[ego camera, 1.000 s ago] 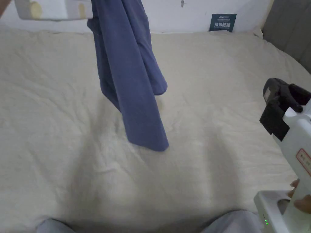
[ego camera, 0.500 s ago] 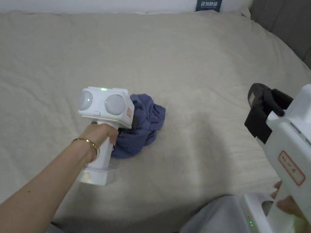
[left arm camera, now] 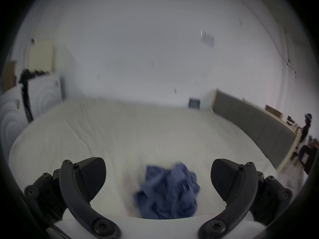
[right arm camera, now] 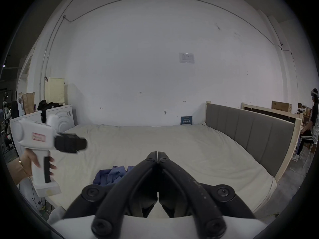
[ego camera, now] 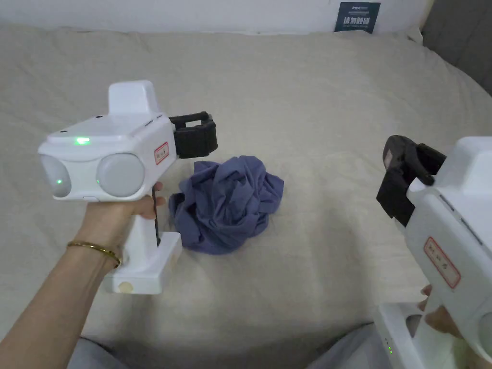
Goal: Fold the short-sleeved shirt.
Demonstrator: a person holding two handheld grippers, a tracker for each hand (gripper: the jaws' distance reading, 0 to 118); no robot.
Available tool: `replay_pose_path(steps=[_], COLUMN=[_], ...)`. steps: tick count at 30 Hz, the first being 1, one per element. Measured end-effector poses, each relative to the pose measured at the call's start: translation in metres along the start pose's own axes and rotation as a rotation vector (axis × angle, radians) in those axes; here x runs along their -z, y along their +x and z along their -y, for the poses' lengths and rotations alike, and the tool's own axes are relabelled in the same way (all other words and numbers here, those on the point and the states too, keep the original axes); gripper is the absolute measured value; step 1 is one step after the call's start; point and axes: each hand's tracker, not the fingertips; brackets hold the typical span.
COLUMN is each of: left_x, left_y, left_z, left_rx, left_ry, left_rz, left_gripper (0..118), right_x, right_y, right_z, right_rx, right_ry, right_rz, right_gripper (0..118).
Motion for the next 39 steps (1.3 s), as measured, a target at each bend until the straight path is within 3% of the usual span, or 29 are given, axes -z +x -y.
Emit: replay_pose_path(steps=[5, 7, 8, 12, 14, 25, 29, 30, 31, 33, 34, 36, 39], left_x=[-0.055, -0.07, -0.077, -0.088, -0.091, -0.092, -0.062, -0.051, -0.037, -0.009, 0.007, 0.032, 0.077], left_y=[-0.002, -0.002, -0.002, -0.007, -0.012, -0.022, -0.026, -0.028, -0.031, -0.037, -0.041, -0.046, -0.055], left_z=[0.013, 0.023, 0.028, 0.044, 0.052, 0.068, 0.061, 0.06, 0.061, 0.063, 0.066, 0.072, 0.079], left_rx=[0.161, 0.186, 0.182, 0.177, 0.164, 0.073, 0.053, 0.033, 0.012, -0.032, -0.074, -0.129, -0.178], left_ry=[0.234, 0.247, 0.237, 0.211, 0.187, 0.008, -0.164, -0.206, -0.25, -0.379, -0.422, -0.472, -0.564], left_rz=[-0.195, -0.222, -0.208, -0.222, -0.221, -0.2, -0.18, -0.182, -0.173, -0.102, -0.081, -0.058, -0.089], left_gripper=[118, 109, 97, 23, 0, 0, 0, 10, 30, 86, 104, 115, 115], right_x=[0.007, 0.008, 0.009, 0.009, 0.007, 0.002, 0.004, 0.005, 0.007, 0.01, 0.012, 0.015, 0.023], right_y=[-0.014, -0.018, -0.019, -0.025, -0.029, -0.034, -0.033, -0.033, -0.032, -0.032, -0.032, -0.031, -0.029], right_z=[-0.005, -0.005, -0.005, -0.005, -0.003, 0.011, 0.014, 0.015, 0.016, 0.018, 0.019, 0.021, 0.025], right_rx=[-0.006, -0.008, -0.009, -0.013, -0.021, -0.006, -0.006, -0.005, -0.002, 0.001, 0.001, -0.001, -0.006], right_ry=[0.028, 0.037, 0.04, 0.037, 0.03, -0.017, -0.035, -0.039, -0.044, -0.054, -0.062, -0.075, -0.101], right_rz=[-0.025, -0.029, -0.03, -0.045, -0.052, -0.06, -0.06, -0.061, -0.061, -0.061, -0.061, -0.059, -0.051], right_gripper=[1, 1, 1, 1, 1, 1, 1, 1, 1, 1, 1, 1, 1])
